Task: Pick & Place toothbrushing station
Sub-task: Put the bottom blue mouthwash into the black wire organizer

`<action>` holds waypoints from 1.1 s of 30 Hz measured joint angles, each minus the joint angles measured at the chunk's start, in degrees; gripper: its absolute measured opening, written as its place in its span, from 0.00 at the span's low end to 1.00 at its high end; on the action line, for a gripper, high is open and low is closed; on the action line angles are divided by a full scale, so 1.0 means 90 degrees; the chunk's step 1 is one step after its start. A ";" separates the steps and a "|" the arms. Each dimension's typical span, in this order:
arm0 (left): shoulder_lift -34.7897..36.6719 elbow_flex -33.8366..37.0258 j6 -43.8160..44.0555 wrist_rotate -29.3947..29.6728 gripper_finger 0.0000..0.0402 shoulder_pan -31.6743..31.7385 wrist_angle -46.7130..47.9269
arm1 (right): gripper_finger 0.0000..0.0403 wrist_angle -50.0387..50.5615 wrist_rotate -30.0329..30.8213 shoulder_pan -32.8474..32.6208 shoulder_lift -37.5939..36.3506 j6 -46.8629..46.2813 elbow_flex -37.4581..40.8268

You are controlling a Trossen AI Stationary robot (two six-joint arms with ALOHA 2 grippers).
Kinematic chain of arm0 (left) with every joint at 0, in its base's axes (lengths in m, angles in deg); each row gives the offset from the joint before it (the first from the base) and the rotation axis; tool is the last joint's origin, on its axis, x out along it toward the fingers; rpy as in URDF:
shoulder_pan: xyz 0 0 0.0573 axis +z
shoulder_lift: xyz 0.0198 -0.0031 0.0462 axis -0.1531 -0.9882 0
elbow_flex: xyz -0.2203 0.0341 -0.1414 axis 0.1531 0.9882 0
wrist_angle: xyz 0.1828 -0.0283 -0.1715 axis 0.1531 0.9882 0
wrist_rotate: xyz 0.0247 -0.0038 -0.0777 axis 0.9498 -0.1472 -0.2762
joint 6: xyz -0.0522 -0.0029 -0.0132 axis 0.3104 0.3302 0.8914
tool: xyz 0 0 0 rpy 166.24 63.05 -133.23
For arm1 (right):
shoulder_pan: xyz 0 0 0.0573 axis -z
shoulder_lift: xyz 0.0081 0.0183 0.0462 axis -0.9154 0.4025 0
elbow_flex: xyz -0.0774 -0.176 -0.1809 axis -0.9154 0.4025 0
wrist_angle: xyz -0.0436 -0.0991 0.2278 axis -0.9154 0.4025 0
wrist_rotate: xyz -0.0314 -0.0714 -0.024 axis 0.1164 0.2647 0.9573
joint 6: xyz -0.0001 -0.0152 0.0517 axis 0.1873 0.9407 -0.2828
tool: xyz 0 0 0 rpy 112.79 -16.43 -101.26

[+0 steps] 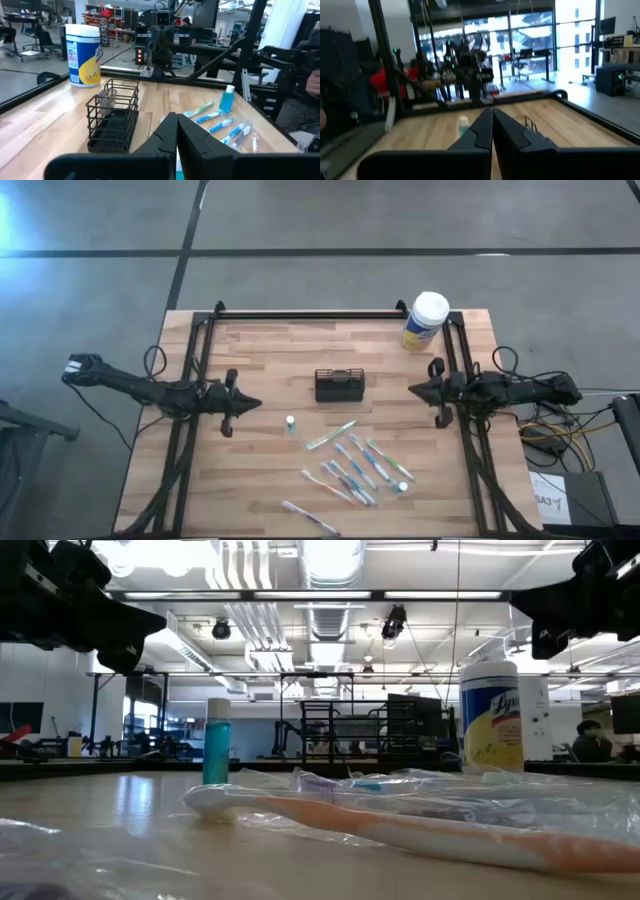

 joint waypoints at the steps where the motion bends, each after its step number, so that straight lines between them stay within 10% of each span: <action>1: -0.0025 -0.0001 0.0000 0.0107 0.02 0.0000 0.0000 | 0.02 -0.0020 -0.0002 0.0000 -0.0001 0.0106 0.0000; 33: -0.0198 -0.0107 -0.0521 0.0255 0.02 0.0007 0.0005 | 0.02 0.0186 0.0017 -0.0002 0.0135 0.0470 0.0000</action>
